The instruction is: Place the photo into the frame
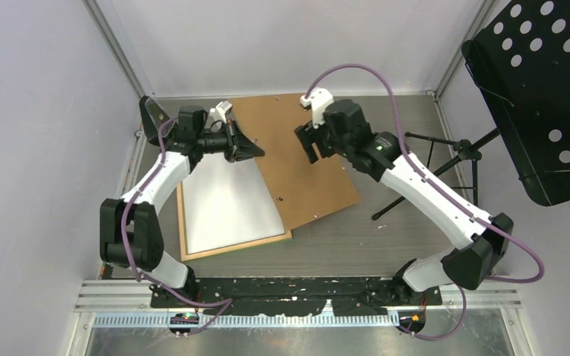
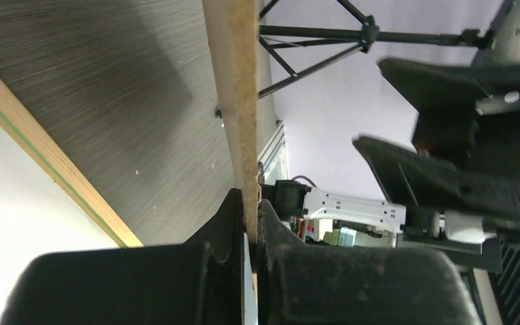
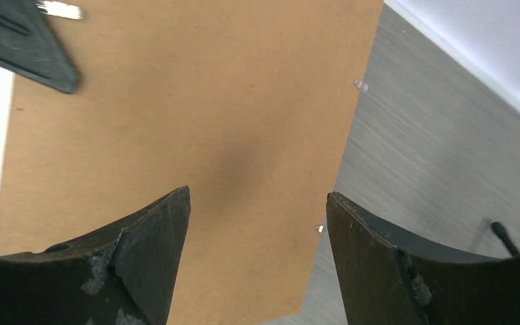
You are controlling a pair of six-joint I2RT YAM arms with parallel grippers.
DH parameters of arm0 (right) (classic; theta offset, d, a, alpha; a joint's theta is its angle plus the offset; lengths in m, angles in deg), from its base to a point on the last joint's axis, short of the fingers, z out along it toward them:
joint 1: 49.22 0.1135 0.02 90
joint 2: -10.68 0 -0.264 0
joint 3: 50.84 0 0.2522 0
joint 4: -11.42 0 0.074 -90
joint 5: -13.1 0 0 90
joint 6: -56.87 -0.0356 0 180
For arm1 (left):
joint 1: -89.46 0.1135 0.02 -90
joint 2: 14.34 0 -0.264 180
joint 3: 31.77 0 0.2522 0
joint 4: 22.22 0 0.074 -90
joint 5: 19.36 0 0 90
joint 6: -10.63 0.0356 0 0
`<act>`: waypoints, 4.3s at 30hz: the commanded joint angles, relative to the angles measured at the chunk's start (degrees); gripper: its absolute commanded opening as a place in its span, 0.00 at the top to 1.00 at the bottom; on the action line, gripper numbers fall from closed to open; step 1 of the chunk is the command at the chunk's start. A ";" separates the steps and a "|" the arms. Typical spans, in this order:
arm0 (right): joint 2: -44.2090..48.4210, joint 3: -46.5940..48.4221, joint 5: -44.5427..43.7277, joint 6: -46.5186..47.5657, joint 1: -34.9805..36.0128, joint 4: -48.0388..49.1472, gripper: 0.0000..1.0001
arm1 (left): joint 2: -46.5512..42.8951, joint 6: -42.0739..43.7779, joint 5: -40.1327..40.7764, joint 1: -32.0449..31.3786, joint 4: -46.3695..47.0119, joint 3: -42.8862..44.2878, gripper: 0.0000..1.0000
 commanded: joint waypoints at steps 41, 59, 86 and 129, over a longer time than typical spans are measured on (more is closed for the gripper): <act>10.91 -24.62 38.88 -18.49 -20.37 25.22 0.21 | -0.60 93.68 -20.00 33.33 -89.20 13.36 1.00; -6.14 -25.34 50.22 -20.75 -16.64 45.36 0.26 | -5.40 93.31 -20.34 34.50 -89.16 11.26 1.00; -22.93 -22.84 62.77 -26.61 -16.32 59.46 0.27 | -5.70 95.27 -23.23 34.50 -89.22 9.10 1.00; -3.77 -29.11 73.79 -30.05 -19.46 61.32 0.62 | -1.43 81.63 -10.11 36.74 -68.75 11.78 1.00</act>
